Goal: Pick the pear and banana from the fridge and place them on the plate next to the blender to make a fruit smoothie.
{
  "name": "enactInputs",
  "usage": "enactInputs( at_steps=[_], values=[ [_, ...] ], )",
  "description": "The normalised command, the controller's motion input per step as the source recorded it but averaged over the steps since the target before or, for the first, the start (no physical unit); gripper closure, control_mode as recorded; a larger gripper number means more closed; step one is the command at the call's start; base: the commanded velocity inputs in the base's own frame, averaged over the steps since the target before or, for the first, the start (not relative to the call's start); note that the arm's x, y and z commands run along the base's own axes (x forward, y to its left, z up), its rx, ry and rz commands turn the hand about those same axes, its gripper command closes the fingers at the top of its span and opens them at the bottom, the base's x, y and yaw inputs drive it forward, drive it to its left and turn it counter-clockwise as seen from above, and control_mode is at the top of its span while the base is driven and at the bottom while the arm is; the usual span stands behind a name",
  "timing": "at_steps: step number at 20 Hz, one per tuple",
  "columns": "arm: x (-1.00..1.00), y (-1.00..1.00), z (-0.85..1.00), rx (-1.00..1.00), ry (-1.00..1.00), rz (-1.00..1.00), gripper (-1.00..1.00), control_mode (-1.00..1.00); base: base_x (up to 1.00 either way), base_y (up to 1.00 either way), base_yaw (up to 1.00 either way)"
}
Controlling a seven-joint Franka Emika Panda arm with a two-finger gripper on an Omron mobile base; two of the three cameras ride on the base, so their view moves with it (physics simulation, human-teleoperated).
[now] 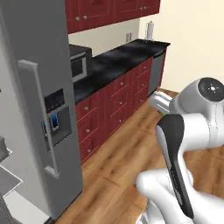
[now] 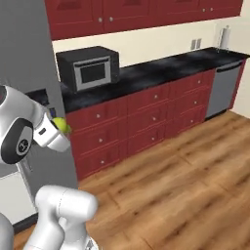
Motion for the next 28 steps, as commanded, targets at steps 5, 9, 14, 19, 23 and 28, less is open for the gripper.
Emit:
enactInputs(
  at_steps=[5, 9, 14, 19, 23, 28],
  values=[
    [0.0, 0.0, 0.0, 0.0, 0.0, 0.0, 1.0, 1.0, 0.03, -0.19, -0.69],
    [0.0, 0.0, 0.0, 0.0, 0.0, 0.0, 1.0, 1.0, 0.04, -0.16, -0.69],
    [0.0, 0.0, 0.0, 0.0, 0.0, 0.0, 1.0, 1.0, 0.06, -0.14, -0.7],
    [0.0, 0.0, 0.0, 0.0, 0.0, 0.0, 1.0, 1.0, 0.06, -0.11, -0.71],
    [0.0, 0.0, 0.0, 0.0, 0.0, 0.0, 1.0, 1.0, 0.0, -0.23, -0.69],
    [0.0, 0.0, 0.0, 0.0, 0.0, 0.0, 1.0, 1.0, 0.0, -0.24, -0.67]
  ],
)
